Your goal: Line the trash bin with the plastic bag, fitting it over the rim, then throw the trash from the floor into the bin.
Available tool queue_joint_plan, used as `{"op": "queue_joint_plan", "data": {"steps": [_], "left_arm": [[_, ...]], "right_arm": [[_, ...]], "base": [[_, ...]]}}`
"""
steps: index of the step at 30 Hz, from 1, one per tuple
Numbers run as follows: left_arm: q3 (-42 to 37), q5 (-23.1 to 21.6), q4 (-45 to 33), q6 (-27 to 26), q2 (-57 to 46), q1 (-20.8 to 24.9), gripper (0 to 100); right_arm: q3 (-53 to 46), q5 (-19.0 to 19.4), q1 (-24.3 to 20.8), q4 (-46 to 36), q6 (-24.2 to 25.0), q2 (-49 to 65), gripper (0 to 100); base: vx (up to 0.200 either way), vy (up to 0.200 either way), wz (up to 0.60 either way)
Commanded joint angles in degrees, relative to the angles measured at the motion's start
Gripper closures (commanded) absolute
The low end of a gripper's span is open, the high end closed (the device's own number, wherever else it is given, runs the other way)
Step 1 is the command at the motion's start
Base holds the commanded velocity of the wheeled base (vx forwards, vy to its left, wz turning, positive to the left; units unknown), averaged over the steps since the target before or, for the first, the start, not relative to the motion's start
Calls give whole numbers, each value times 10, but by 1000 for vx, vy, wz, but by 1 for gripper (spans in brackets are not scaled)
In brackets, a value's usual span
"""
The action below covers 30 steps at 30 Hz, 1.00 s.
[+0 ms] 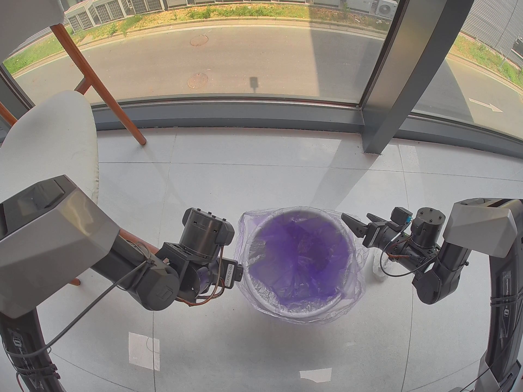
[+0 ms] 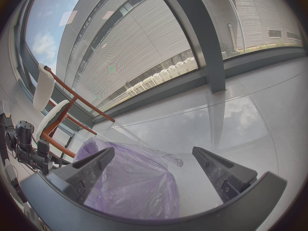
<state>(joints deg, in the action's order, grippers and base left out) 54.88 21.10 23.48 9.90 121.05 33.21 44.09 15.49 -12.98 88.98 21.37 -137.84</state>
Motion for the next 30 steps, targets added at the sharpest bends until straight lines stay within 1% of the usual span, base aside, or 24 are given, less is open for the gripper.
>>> {"op": "queue_joint_plan", "data": {"steps": [1,4,10,14,19,30], "left_arm": [[8,-1,2,-1,24,0,100],[12,-2,19,-3,34,0,100],[13,-3,22,-2,40,-3,100],[11,-5,22,-1,41,-14,100],[23,-6,23,-1,64,-23,100],[65,-6,23,3,135,-26,100]], "right_arm": [[-1,1,-1,2,-1,2,0],[-1,1,-1,2,-1,2,0],[-1,1,-1,2,-2,1,0],[0,1,-1,2,-2,-1,0],[0,1,1,2,-2,0,0],[-3,0,4,3,-2,4,0]], "base": [[0,0,0],[0,0,0],[0,0,0],[0,0,0],[0,0,0],[0,0,0]]}}
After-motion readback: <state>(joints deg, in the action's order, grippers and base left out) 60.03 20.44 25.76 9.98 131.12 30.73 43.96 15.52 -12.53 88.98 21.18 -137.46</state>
